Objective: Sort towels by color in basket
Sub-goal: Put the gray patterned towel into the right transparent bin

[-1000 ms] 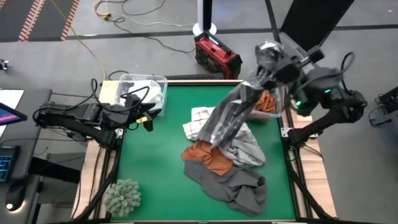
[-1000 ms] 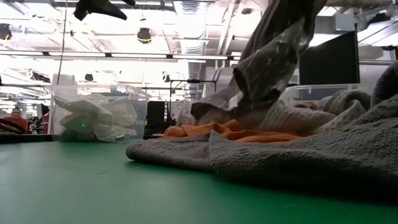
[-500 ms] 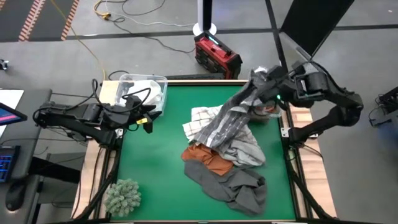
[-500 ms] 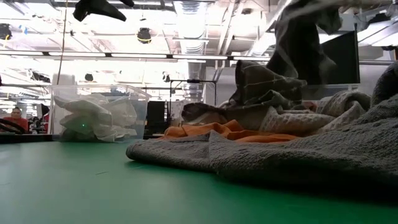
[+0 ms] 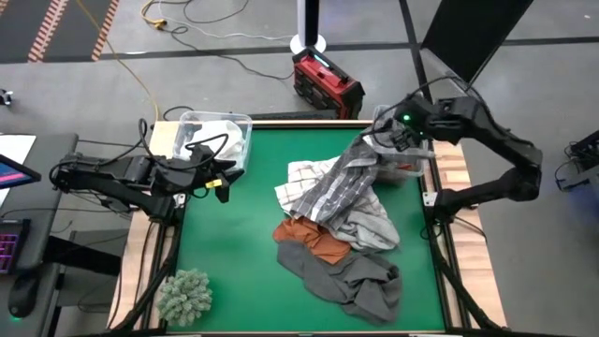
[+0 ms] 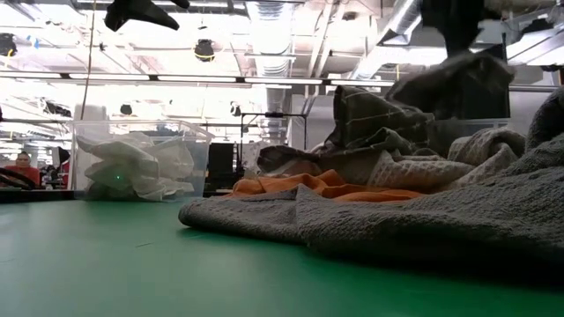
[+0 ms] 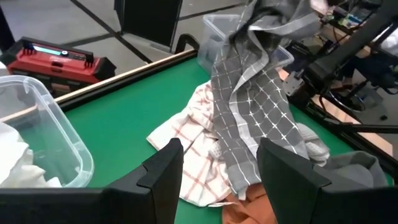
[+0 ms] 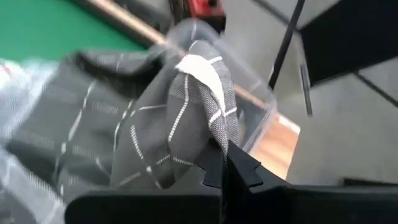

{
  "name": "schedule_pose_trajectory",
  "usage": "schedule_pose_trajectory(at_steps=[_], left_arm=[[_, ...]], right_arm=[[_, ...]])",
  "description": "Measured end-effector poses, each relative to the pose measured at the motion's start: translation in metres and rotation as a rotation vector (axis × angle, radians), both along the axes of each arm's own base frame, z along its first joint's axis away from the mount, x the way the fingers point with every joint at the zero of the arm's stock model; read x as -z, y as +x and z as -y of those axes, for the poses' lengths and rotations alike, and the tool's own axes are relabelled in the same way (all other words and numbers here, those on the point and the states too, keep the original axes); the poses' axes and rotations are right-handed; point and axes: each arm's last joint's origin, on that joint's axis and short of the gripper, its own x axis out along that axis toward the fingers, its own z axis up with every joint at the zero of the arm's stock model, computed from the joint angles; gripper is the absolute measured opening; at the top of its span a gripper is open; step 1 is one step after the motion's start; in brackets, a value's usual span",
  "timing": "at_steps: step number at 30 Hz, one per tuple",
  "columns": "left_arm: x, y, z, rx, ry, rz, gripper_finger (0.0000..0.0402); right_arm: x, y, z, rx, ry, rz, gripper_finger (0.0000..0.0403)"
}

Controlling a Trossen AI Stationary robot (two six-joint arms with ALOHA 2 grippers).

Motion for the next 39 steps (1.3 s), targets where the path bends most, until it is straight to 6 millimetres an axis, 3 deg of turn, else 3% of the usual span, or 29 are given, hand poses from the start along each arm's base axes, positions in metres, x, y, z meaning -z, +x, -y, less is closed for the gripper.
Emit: schedule_pose_trajectory(at_steps=[8,14,22,29,33,39], left_arm=[[0.002,-0.001,0.0,0.013,-0.011,-0.023,0.0194],[0.004,-0.001,0.001,0.027,-0.034,-0.034,0.0194],[0.004,-0.001,0.001,0.022,-0.044,-0.028,0.0194],[0.004,-0.001,0.001,0.021,-0.048,-0.025,0.0194],[0.004,-0.001,0.001,0.021,-0.046,-0.027,0.0194],[0.004,-0.001,0.001,0.023,-0.042,-0.029,0.0194]], right_arm=[[0.07,0.001,0.024,-0.022,0.182,-0.156,0.002],[0.106,0.002,0.035,-0.084,0.235,-0.186,0.0021],[0.133,0.004,0.055,-0.177,0.176,-0.151,0.0028],[0.149,0.003,0.066,-0.345,0.133,-0.227,0.0036],[0.159,0.002,0.069,-0.434,0.169,-0.181,0.0033],[0.178,-0.004,0.074,-0.396,0.274,-0.12,0.0039]])
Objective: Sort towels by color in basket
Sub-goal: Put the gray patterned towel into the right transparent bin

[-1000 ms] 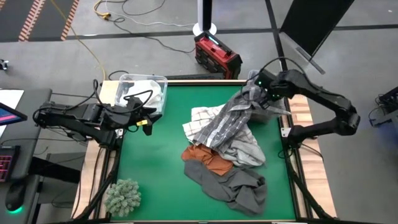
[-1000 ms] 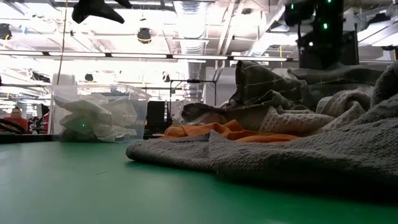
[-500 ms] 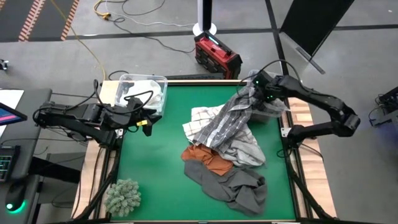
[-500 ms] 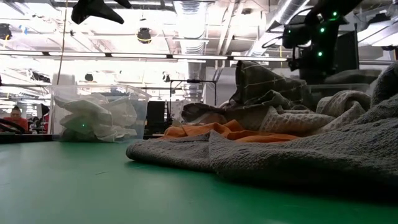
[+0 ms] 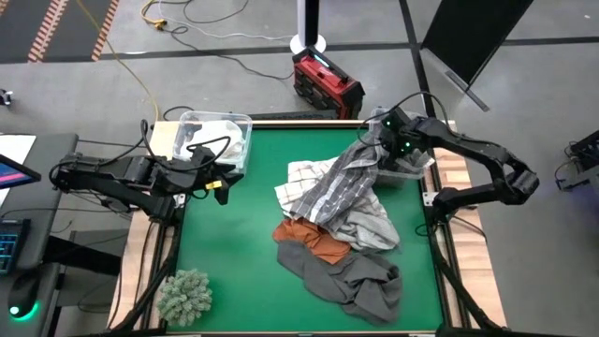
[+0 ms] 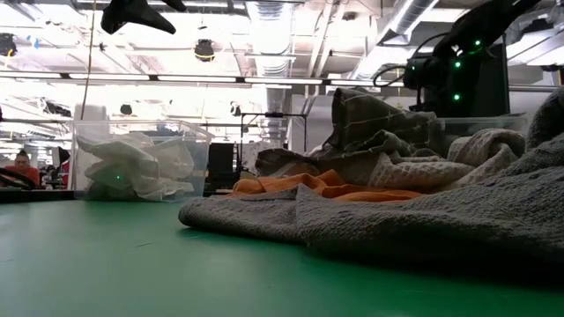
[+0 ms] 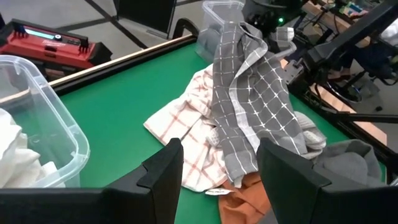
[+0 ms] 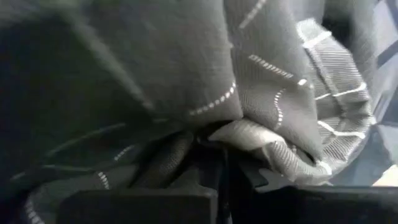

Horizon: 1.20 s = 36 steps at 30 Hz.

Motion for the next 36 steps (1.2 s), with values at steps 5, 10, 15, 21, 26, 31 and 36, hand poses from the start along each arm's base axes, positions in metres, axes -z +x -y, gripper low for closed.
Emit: schedule_pose_trajectory(at_steps=[5,10,15,21,26,31,36], left_arm=[[0.001,-0.001,0.0,0.009,0.021,-0.025,0.0194],[0.001,-0.002,0.0,0.048,0.1,-0.065,0.0194],[0.001,-0.001,-0.004,0.038,0.233,-0.133,0.0194],[-0.001,0.001,-0.015,-0.065,0.294,-0.156,0.0194],[-0.003,0.001,-0.026,-0.165,0.296,-0.133,0.0194],[-0.007,0.005,-0.036,-0.361,0.188,0.015,0.0194],[-0.002,0.014,-0.047,-0.488,0.073,0.087,0.0194]], right_arm=[[0.002,-0.001,0.002,0.083,0.013,0.025,0.0069],[0.002,-0.002,0.0,0.196,0.049,0.046,0.0129],[-0.015,-0.001,-0.005,0.231,0.094,0.025,0.0205],[-0.06,0.004,-0.003,0.276,0.03,0.047,0.0251],[-0.11,0.011,-0.004,0.252,-0.145,0.103,0.0247],[-0.149,0.031,-0.024,-0.111,-0.158,0.227,0.024],[-0.151,0.067,-0.053,-0.515,-0.034,0.409,0.0239]])
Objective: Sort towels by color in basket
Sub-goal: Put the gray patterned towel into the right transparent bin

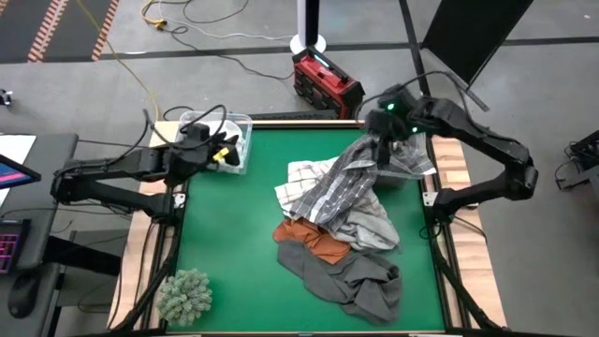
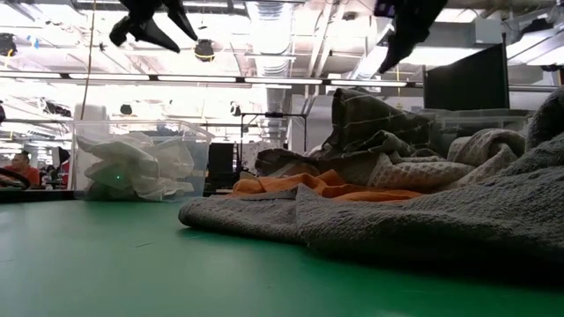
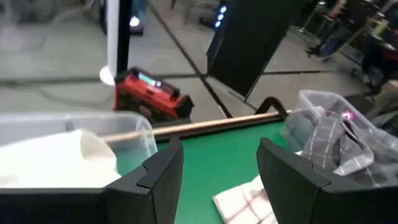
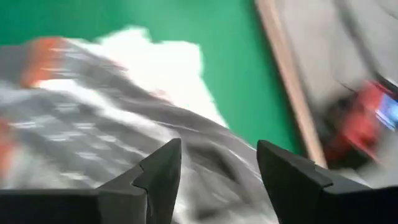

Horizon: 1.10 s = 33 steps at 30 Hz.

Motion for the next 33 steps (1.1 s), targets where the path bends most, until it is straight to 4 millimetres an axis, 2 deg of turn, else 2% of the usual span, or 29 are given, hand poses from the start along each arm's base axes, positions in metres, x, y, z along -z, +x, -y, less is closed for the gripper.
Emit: schedule_pose_trajectory(at_steps=[3,6,9,12,16,19,22,25,30,33], left_arm=[[0.003,0.003,-0.005,0.01,-0.035,0.004,0.0194],[0.004,0.004,-0.01,0.043,0.011,-0.094,0.0194],[0.004,0.002,-0.016,0.087,0.032,-0.15,0.0194],[0.002,-0.002,-0.022,0.152,0.033,-0.175,0.0194],[0.004,-0.002,-0.028,0.207,0.032,-0.208,0.0194],[0.004,-0.003,-0.031,0.236,0.023,-0.207,0.0194],[0.004,-0.002,-0.032,0.256,0.01,-0.199,0.0194],[0.003,-0.002,-0.032,0.244,-0.017,-0.155,0.0194],[0.001,0.001,-0.032,0.22,-0.05,-0.069,0.0194],[0.001,0.001,-0.032,0.223,-0.051,-0.065,0.0194]], right_arm=[[0.013,0.02,-0.027,-0.245,0.04,-0.074,0.0239],[0.025,0.034,-0.058,-0.487,0.011,-0.177,0.0239],[0.032,0.051,-0.084,-0.6,-0.014,-0.184,0.0239],[0.044,0.071,-0.099,-0.674,-0.05,-0.186,0.0239],[0.069,0.1,-0.101,-0.673,-0.101,-0.224,0.0239],[0.086,0.114,-0.097,-0.628,-0.076,-0.262,0.024],[0.098,0.119,-0.094,-0.615,-0.049,-0.306,0.024],[0.105,0.123,-0.094,-0.685,-0.079,-0.329,0.024],[0.108,0.137,-0.086,-0.688,-0.125,-0.244,0.024],[0.123,0.146,-0.082,-0.682,-0.112,-0.271,0.024]])
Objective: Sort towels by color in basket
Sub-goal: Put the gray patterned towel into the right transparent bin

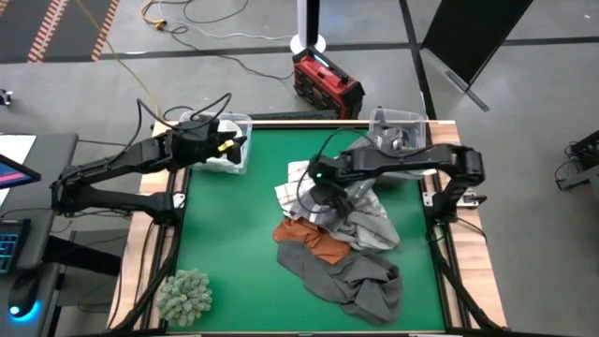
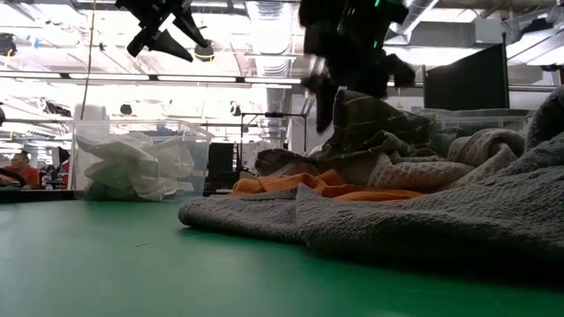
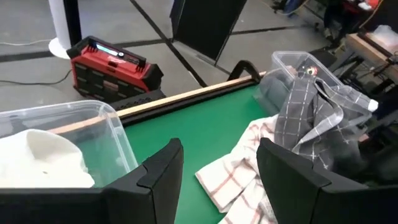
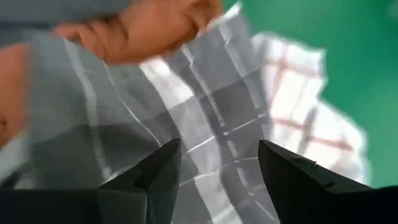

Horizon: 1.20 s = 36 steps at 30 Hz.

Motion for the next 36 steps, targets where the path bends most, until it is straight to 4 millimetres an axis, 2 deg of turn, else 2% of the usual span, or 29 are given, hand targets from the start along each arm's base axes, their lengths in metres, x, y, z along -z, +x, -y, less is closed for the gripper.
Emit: schedule_pose_trajectory(at_steps=[6,8,10,14,17,20,25,30,33,36], left_arm=[[0.0,0.001,0.002,0.063,-0.011,-0.003,0.0194],[0.001,0.001,0.002,0.076,-0.007,-0.014,0.0194],[0.001,0.001,0.002,0.083,-0.008,-0.018,0.0194],[0.002,0.0,0.003,0.085,-0.011,-0.031,0.0194],[0.002,0.0,0.003,0.085,-0.011,-0.031,0.0194],[0.002,0.0,0.003,0.085,-0.012,-0.031,0.0194],[0.002,0.0,0.003,0.082,-0.016,-0.027,0.0195],[0.002,0.0,0.003,0.074,-0.03,-0.014,0.0195],[0.002,0.0,0.003,0.073,-0.03,-0.011,0.0195],[0.002,0.0,0.003,0.073,-0.03,-0.011,0.0195]], right_arm=[[0.042,0.01,0.001,-0.001,0.016,-0.161,0.0237],[0.055,0.013,0.002,0.009,0.024,-0.208,0.022],[0.062,0.014,0.002,0.029,0.032,-0.229,0.0176],[0.065,0.015,0.004,0.076,0.043,-0.241,0.0035],[0.061,0.013,0.01,0.149,0.062,-0.237,0.0022],[0.037,0.004,0.016,0.203,0.064,-0.207,0.002],[-0.035,-0.023,0.027,0.332,0.017,-0.054,0.0019],[-0.097,-0.068,0.037,0.543,-0.051,0.103,0.0019],[-0.122,-0.101,0.041,0.728,-0.145,0.168,0.0019],[-0.142,-0.132,0.041,0.913,-0.327,0.247,0.0019]])
